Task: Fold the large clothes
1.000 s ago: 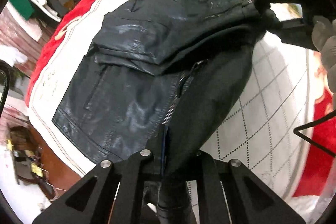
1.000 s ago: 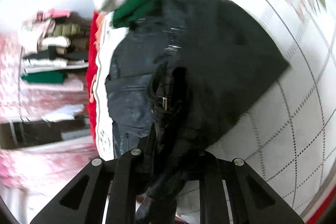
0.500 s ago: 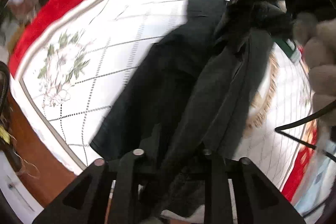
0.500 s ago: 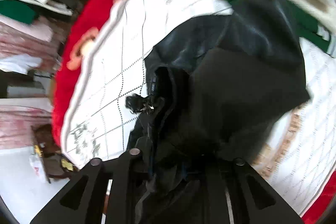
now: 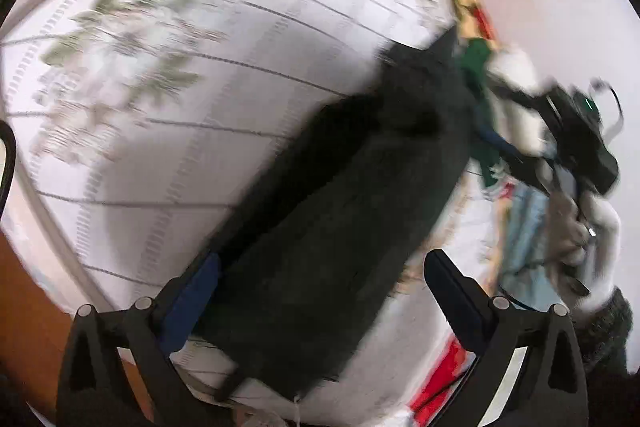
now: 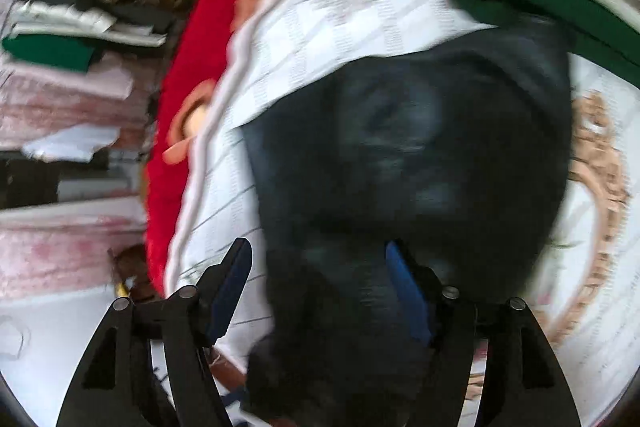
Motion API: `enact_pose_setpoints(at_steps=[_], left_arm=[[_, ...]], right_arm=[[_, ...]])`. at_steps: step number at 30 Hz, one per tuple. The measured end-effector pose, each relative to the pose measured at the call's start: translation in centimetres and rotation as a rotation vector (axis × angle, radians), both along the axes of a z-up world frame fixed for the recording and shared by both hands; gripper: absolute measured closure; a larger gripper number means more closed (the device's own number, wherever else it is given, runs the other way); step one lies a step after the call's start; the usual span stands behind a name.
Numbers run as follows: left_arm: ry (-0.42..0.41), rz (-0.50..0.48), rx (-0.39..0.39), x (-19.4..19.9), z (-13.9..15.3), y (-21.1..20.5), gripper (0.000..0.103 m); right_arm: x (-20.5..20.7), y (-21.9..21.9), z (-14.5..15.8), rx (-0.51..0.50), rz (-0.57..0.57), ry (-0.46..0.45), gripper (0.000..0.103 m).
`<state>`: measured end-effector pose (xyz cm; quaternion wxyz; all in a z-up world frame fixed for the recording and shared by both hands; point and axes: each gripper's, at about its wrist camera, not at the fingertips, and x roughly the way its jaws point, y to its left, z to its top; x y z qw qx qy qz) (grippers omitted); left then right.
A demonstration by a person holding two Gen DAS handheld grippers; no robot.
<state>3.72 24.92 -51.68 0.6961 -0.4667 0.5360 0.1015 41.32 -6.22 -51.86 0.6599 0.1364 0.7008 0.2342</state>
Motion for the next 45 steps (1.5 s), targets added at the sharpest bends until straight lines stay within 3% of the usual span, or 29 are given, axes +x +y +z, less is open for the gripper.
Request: enact_pose_setpoints(at_steps=[5,7,11,12,13,15,18,23,27,30,33,36,39,43,45], left_arm=[[0.03,-0.044,0.188,0.4,1.6,0.4,0.0],[0.04,-0.067,0.235,0.8,1.7,-0.3,0.0],[0.085,-0.07,0.255,1.3,1.1,-1.3,0.0],[0.102,-0.072,0.263,1.8,0.8,-1.2,0.0],[0.111,-0.076,0.274,1.8,0.7,-1.6,0.0],[0.132,-0.088,0.309,1.7,0.9,-2.2,0.0],[0.168,-0.121,0.365,1.8,1.0,-3.0,0.0],[0.188,-0.158,0.417,1.7,1.9,-3.8,0.0],[0.193,-0.186,0.457,2.3,2.0,-4.7,0.0],[0.18,-0.195,0.456,3.7,2.1,-5.8,0.0],[0.145,-0.208,0.446,6.1,2.0,-7.1,0.0],[0.143,-0.229,0.497,9.4,0.3,-8.2,0.0],[0.2,-0.225,0.547,12.2,-2.7,-8.2,0.0],[0.267,-0.18,0.499,13.4,-5.7,-6.4,0.0],[0.266,-0.173,0.484,13.4,-6.0,-6.1,0.0]], right_arm=[[1.8,-7.2,-1.8,-0.167,-0.116,-0.089,0.031],[3.0,-9.7,-3.5,-0.203,-0.161,-0.083,0.026],[4.5,-13.0,-9.8,-0.093,-0.251,0.055,0.023],[4.4,-13.4,-10.0,-0.068,-0.266,0.03,0.034],[4.3,-13.4,-9.8,-0.045,-0.261,-0.001,0.055],[3.5,-14.0,-8.8,-0.021,-0.252,-0.017,0.08],[0.9,-16.5,-7.1,-0.007,-0.325,-0.015,0.089],[-8.6,-27.3,-4.5,-0.131,-0.559,0.082,0.089],[-16.5,-32.9,-6.1,-0.24,-0.524,0.193,0.079],[-20.0,-35.8,-7.1,-0.186,-0.501,0.301,0.07],[-21.1,-38.4,-4.0,-0.259,-0.48,0.237,0.055],[-21.4,-40.2,0.4,-0.301,-0.524,0.125,0.054],[-18.9,-37.7,2.3,-0.199,-0.477,0.063,0.054],[-13.8,-30.1,0.4,-0.063,-0.239,0.064,0.054],[-12.0,-26.1,-0.4,-0.061,-0.146,0.036,0.055]])
